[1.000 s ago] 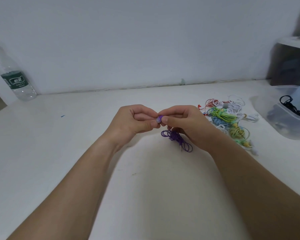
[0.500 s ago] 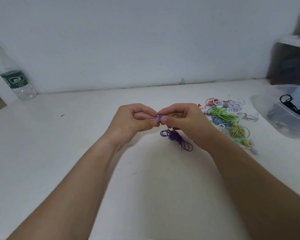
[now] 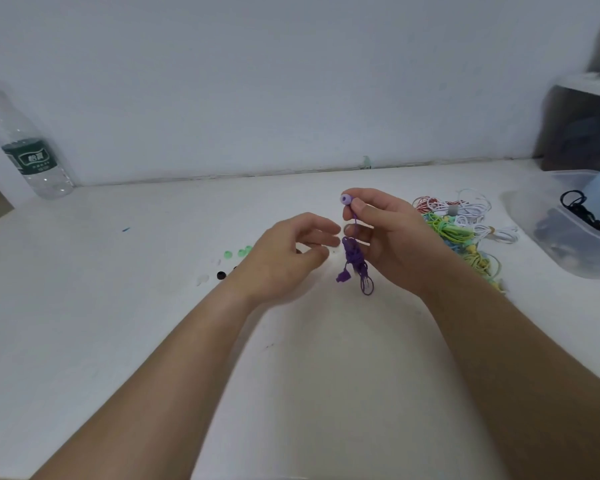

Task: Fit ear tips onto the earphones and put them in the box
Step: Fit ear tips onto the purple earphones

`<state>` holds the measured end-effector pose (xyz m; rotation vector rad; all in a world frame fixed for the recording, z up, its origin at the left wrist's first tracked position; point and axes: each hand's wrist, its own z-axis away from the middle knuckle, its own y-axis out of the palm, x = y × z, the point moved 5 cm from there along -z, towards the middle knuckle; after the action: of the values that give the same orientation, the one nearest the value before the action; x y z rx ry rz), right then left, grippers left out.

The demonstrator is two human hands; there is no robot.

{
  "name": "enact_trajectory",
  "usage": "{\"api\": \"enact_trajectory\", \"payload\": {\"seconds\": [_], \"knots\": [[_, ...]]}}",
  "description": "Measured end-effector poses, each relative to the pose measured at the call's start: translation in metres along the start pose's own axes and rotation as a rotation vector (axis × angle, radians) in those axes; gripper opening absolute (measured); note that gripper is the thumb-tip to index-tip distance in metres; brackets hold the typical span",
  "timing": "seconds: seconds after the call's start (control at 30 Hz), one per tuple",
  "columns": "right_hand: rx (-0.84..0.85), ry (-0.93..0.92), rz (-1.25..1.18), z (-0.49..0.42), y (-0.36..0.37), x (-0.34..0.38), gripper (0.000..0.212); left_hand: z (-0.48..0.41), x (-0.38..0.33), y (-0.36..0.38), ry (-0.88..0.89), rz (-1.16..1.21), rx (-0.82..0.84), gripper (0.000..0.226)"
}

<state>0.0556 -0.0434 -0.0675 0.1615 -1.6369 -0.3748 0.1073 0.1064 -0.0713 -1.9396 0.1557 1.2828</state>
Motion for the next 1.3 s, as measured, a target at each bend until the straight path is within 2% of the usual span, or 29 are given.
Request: {"api": "enact_trajectory", "payload": {"seconds": [0.1, 0.17, 0.27, 0.37, 0.53, 0.63, 0.73, 0.87, 0.93, 1.0, 1.07, 1.13, 1.23, 1.3], "knots": [[0.003, -0.002, -0.061, 0.001, 0.001, 0.000, 0.012, 0.004, -0.003, 0.008, -0.053, 0.063, 0.102, 0.026], [0.002, -0.004, -0.095, 0.001, 0.002, 0.001, 0.013, 0.005, -0.005, 0.013, -0.040, -0.017, 0.115, 0.031], [-0.002, -0.003, -0.120, 0.001, 0.004, 0.001, 0.014, 0.006, -0.003, 0.017, -0.029, -0.105, 0.104, 0.036], [-0.036, -0.006, -0.156, 0.000, 0.003, 0.001, 0.013, 0.006, -0.003, 0.013, -0.034, -0.083, 0.071, 0.032], [-0.076, -0.025, -0.265, -0.001, 0.004, 0.001, 0.014, 0.006, -0.004, 0.018, -0.063, -0.023, 0.106, 0.031], [-0.108, -0.027, -0.279, -0.001, 0.003, 0.002, 0.013, 0.005, -0.003, 0.014, -0.085, 0.043, 0.053, 0.028], [-0.218, -0.050, -0.106, -0.001, -0.005, 0.005, 0.004, 0.005, -0.002, 0.002, -0.099, 0.102, -0.094, 0.026], [-0.349, -0.059, 0.256, -0.002, -0.010, 0.002, 0.014, 0.004, 0.002, -0.011, -0.090, 0.113, -0.266, 0.016], [-0.358, -0.003, 0.352, -0.002, -0.008, -0.007, 0.017, 0.004, 0.002, -0.014, -0.079, 0.174, -0.297, 0.013], [-0.370, 0.024, 0.556, -0.003, -0.008, -0.013, 0.017, 0.004, 0.002, -0.016, -0.068, 0.207, -0.310, 0.015], [-0.391, -0.034, 0.817, -0.004, -0.009, -0.012, 0.015, 0.003, 0.002, -0.016, -0.062, 0.224, -0.313, 0.016], [-0.407, -0.130, 0.957, -0.003, -0.005, -0.007, 0.015, 0.003, 0.003, -0.016, -0.060, 0.232, -0.321, 0.015], [-0.332, -0.247, 0.899, -0.002, 0.008, -0.002, 0.020, 0.003, 0.003, -0.017, -0.064, 0.235, -0.343, 0.012], [-0.230, -0.221, 0.769, -0.002, 0.017, -0.006, 0.019, 0.003, 0.004, -0.018, -0.067, 0.238, -0.358, 0.010]]}}
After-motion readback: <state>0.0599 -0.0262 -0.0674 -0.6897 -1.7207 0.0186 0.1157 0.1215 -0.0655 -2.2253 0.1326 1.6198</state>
